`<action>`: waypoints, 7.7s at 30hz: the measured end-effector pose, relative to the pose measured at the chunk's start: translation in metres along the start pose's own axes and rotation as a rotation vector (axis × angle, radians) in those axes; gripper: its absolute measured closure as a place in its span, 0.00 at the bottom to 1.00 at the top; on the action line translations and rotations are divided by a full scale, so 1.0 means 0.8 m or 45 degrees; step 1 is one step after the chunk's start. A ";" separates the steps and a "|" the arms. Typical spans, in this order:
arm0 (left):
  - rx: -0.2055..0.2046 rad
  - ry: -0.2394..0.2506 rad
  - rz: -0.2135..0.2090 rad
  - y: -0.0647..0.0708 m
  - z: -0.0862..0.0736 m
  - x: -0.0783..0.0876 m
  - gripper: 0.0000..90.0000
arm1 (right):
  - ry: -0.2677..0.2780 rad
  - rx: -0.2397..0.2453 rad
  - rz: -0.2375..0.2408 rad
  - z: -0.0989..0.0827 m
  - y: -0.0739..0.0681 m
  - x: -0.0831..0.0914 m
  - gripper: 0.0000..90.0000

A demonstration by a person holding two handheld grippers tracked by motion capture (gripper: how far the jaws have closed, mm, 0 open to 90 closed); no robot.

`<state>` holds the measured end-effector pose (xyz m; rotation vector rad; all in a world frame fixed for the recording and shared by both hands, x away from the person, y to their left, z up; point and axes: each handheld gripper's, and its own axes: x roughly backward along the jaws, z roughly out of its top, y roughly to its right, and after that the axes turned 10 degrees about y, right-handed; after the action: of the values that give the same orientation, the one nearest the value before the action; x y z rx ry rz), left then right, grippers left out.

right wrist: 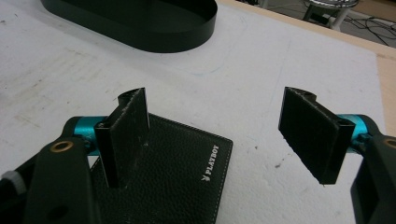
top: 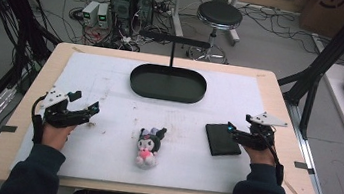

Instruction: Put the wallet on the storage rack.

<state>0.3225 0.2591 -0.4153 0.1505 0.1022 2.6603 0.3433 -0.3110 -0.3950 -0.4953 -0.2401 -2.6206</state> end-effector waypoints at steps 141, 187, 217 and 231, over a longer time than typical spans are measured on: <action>0.007 -0.054 0.010 -0.004 -0.006 -0.001 0.22 | -0.021 0.030 0.225 -0.003 -0.019 -0.012 0.45; 0.002 -0.043 -0.010 -0.008 -0.007 -0.003 0.22 | 0.035 0.153 0.063 0.143 -0.082 -0.213 0.85; 0.007 -0.042 -0.007 -0.009 -0.008 -0.003 0.22 | -0.072 0.106 0.027 0.118 -0.116 -0.292 0.61; 0.003 -0.044 -0.011 -0.006 -0.008 -0.001 0.22 | 0.021 0.042 0.197 0.146 -0.088 -0.221 0.49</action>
<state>0.3246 0.2628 -0.4220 0.1965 0.0948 2.6477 0.4924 -0.1479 -0.3612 -0.4618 -0.2303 -2.4650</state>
